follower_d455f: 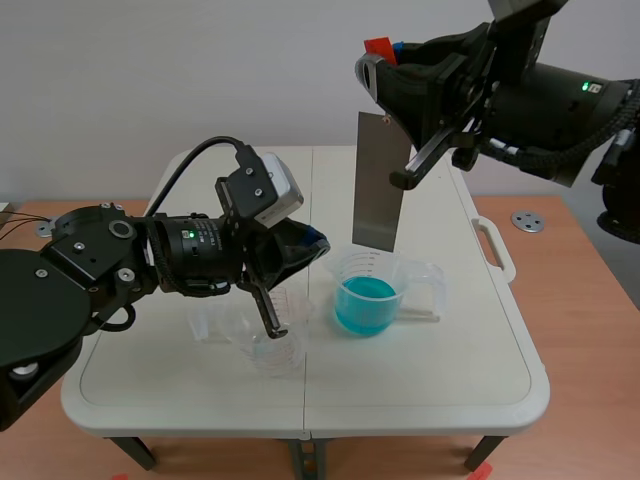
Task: Hold the metal plate by the orange handle, dip it into the blue solution, take it out and point at it, then put the plate back in the beaker on the left.
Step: 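Raise the plate and point at it, then put the plate into the left beaker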
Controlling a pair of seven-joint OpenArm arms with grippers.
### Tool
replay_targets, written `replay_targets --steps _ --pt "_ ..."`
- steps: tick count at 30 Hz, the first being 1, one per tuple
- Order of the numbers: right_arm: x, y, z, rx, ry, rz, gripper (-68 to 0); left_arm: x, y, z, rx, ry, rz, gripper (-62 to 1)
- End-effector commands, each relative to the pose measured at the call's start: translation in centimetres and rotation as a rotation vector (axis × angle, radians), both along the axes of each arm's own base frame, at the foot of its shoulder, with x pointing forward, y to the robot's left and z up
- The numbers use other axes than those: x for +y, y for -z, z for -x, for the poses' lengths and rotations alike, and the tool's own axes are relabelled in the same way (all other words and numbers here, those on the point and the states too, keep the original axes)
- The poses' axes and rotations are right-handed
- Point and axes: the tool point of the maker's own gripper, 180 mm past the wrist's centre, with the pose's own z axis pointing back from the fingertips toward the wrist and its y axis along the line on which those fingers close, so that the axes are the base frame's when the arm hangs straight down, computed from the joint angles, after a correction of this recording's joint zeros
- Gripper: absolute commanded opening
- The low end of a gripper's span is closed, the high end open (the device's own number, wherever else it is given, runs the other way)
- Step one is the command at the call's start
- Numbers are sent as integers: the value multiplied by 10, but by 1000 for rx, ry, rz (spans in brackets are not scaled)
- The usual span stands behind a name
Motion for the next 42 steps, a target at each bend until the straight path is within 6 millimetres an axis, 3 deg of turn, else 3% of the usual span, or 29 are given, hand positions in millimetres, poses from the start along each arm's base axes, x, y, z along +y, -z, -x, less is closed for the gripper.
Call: replay_targets --steps 1,6,15,20,28,33,37,42 --pt "-2 -20 0 -53 -9 -25 -662 2 -14 -7 -36 -17 37 -597" --pt "-2 -20 0 -53 -9 -25 -662 35 -23 -8 -85 -74 90 -597" --pt "-2 -20 0 -53 -9 -25 -662 153 -48 18 -182 -267 77 -597" --pt "-2 -20 1 -54 -10 -29 -662 226 -51 52 -163 -382 10 -597" --pt "-2 -24 1 -55 -14 -47 -662 322 -27 128 -41 -568 -215 -597" --pt "-1 -28 -1 -69 -17 -47 -662 342 5 189 133 -598 -310 -597" --pt "3 -32 -2 -81 -28 -41 -662 345 27 235 268 -616 -335 -597" --pt "19 -33 3 -81 -78 -31 -662 341 51 276 391 -643 -341 -597"
